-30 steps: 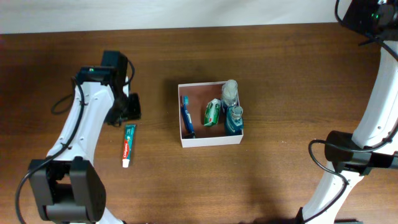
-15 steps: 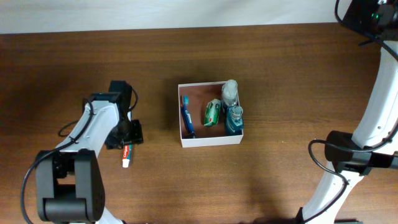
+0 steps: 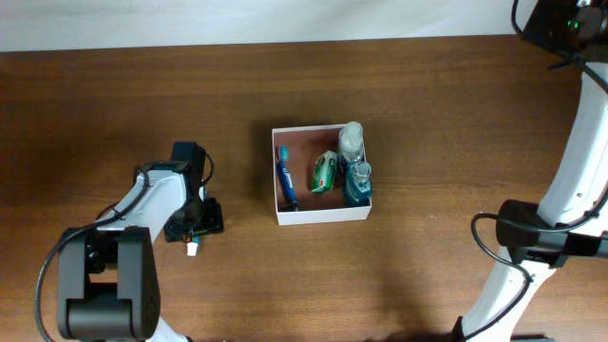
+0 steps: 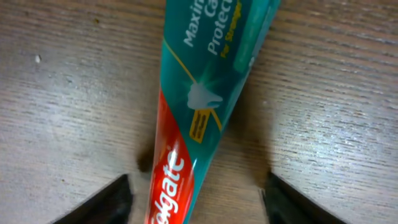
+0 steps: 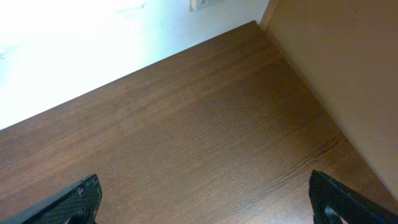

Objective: Pack container
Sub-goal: 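Close the left gripper on the toothpaste tube's cap end and lift, then carry the toothpaste tube with the left gripper over the box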

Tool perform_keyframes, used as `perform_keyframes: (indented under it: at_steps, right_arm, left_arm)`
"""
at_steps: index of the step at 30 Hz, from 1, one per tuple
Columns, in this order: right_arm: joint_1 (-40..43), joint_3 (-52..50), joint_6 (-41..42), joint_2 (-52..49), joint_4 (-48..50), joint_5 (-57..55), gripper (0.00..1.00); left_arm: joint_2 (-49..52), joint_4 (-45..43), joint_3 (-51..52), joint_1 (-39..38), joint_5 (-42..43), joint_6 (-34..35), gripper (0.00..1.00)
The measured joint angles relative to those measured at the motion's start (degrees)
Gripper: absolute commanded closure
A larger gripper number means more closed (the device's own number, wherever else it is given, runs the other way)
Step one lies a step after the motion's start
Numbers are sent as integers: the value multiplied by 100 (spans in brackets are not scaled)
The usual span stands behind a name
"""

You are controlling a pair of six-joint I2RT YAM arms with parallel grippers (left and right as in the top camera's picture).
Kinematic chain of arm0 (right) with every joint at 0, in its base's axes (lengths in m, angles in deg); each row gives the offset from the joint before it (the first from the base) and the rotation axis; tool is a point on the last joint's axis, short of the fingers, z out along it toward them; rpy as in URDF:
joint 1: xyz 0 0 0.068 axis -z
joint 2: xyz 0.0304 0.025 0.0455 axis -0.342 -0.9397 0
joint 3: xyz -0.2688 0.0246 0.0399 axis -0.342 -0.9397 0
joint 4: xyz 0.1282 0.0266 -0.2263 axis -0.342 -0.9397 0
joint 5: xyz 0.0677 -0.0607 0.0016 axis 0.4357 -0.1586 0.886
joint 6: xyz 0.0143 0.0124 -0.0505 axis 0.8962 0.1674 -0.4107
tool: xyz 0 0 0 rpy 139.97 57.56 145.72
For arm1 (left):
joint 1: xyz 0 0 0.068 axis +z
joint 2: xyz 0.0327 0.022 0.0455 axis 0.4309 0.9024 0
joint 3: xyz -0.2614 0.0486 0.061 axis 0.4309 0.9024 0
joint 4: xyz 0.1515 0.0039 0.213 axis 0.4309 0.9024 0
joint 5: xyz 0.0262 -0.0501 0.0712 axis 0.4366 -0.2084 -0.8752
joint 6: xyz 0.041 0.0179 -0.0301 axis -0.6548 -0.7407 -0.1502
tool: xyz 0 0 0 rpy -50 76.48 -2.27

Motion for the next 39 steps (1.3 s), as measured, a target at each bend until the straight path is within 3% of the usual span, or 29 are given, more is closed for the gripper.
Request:
perform_keyframes:
  at_steps: [10, 17, 24, 33, 39]
  right_arm:
    - [0, 0, -2, 0, 0, 2, 2]
    - [0, 0, 4, 0, 0, 0, 2]
    - [0, 0, 4, 0, 0, 0, 2]
    - [0, 0, 2, 0, -2, 0, 2]
    - [0, 0, 2, 0, -2, 0, 2]
  left_arm:
    - [0, -22, 28, 2, -31, -35, 90]
    - [0, 313, -221, 2, -48, -50, 95]
    - [-87, 938, -1414, 2, 177, -50, 95]
    - [-778, 909, -2570, -13, 1917, -48, 95]
    - [-920, 522, -2809, -376, 2848, 46, 95]
